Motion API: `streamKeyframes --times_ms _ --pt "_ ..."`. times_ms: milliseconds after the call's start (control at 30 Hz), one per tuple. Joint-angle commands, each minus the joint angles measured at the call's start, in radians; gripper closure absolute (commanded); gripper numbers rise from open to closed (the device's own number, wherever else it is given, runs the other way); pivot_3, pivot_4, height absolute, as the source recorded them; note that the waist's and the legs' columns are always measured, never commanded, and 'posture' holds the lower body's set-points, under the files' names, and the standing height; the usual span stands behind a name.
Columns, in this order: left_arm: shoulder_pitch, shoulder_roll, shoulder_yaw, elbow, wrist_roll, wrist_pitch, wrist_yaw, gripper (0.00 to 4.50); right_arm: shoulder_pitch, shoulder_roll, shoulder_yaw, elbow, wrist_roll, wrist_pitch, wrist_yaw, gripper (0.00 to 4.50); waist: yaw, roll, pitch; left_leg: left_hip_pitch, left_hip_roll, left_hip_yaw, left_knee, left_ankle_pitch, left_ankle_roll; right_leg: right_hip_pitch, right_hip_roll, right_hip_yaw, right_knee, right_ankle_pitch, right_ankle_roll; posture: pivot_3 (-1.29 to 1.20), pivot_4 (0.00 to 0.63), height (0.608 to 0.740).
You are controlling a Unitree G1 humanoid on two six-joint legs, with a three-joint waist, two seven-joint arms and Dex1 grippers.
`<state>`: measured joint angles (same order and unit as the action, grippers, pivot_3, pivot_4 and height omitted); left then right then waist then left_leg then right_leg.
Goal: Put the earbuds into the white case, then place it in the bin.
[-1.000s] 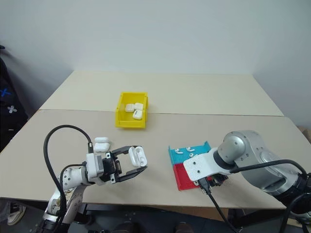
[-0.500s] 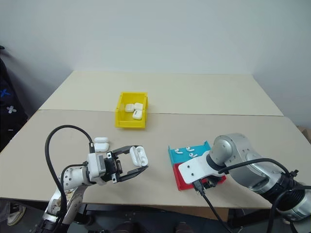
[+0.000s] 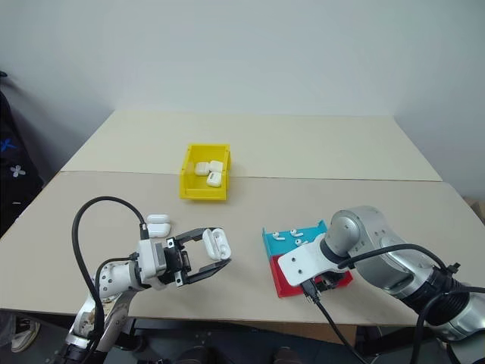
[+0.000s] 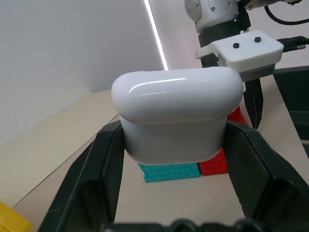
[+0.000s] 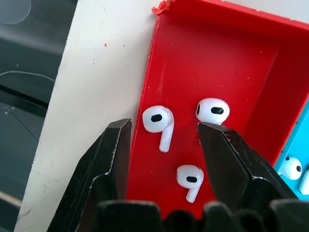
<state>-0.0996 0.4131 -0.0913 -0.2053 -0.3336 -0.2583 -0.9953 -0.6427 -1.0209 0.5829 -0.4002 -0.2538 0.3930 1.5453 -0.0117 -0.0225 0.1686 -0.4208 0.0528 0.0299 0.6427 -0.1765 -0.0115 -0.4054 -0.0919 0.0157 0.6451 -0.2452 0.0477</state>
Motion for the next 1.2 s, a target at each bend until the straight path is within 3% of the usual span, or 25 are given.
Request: streamKeyframes --times_ms 33,167,333,767,933,1067,1200 --pt "0.005 0.013 -0.003 -0.049 0.0 -0.017 0.01 1.73 0.009 0.008 -0.004 -0.016 -0.004 -0.019 0.023 1.87 0.0 0.0 0.0 0.0 0.0 0.0 0.0 0.0 0.0 0.0 0.0 0.0 0.0 0.0 0.0 0.0 0.15 0.74" --pt "0.006 0.022 -0.005 -0.052 0.0 -0.009 0.018 1.73 0.016 0.017 0.0 -0.006 -0.017 -0.025 0.018 1.87 0.0 0.0 0.0 0.0 0.0 0.0 0.0 0.0 0.0 0.0 0.0 0.0 0.0 0.0 0.0 0.0 0.15 0.74" --pt "0.009 0.035 -0.005 -0.059 -0.008 -0.002 0.018 1.73 0.022 0.022 -0.004 0.002 -0.028 -0.039 0.011 3.07 0.0 0.0 0.0 0.0 0.0 0.0 0.0 0.0 0.0 0.0 0.0 0.0 0.0 0.0 0.0 0.0 0.15 0.74" --pt "0.006 0.048 -0.011 -0.066 -0.02 0.018 0.015 1.73 0.038 -0.001 -0.036 -0.002 -0.012 -0.11 0.026 3.07 0.0 0.0 0.0 0.0 0.0 0.0 0.0 0.0 0.0 0.0 0.0 0.0 0.0 -0.001 0.001 0.0 0.15 0.74" --pt "0.005 0.05 -0.014 -0.063 -0.017 0.018 0.016 1.73 0.042 -0.036 -0.071 -0.005 0.051 -0.22 0.044 3.07 0.0 0.0 0.0 0.0 0.0 0.0 0.0 0.0 0.0 0.0 0.0 0.0 -0.001 -0.001 0.002 0.0 0.15 0.74" --pt "0.001 0.048 -0.017 -0.057 -0.012 0.014 0.017 1.73 0.048 -0.051 -0.106 0.027 0.12 -0.417 0.031 3.07 -0.001 0.0 0.0 0.0 0.0 0.0 0.0 0.0 0.0 0.0 0.0 0.0 -0.001 -0.002 0.003 0.0 0.15 0.74" --pt "0.004 0.047 -0.021 -0.059 -0.009 0.014 0.02 1.73 0.045 -0.057 -0.124 0.046 0.125 -0.468 0.023 3.07 0.0 0.0 0.0 0.0 0.0 0.0 0.0 0.0 0.0 0.0 0.0 0.0 -0.001 -0.002 0.004 0.0 0.15 0.74"
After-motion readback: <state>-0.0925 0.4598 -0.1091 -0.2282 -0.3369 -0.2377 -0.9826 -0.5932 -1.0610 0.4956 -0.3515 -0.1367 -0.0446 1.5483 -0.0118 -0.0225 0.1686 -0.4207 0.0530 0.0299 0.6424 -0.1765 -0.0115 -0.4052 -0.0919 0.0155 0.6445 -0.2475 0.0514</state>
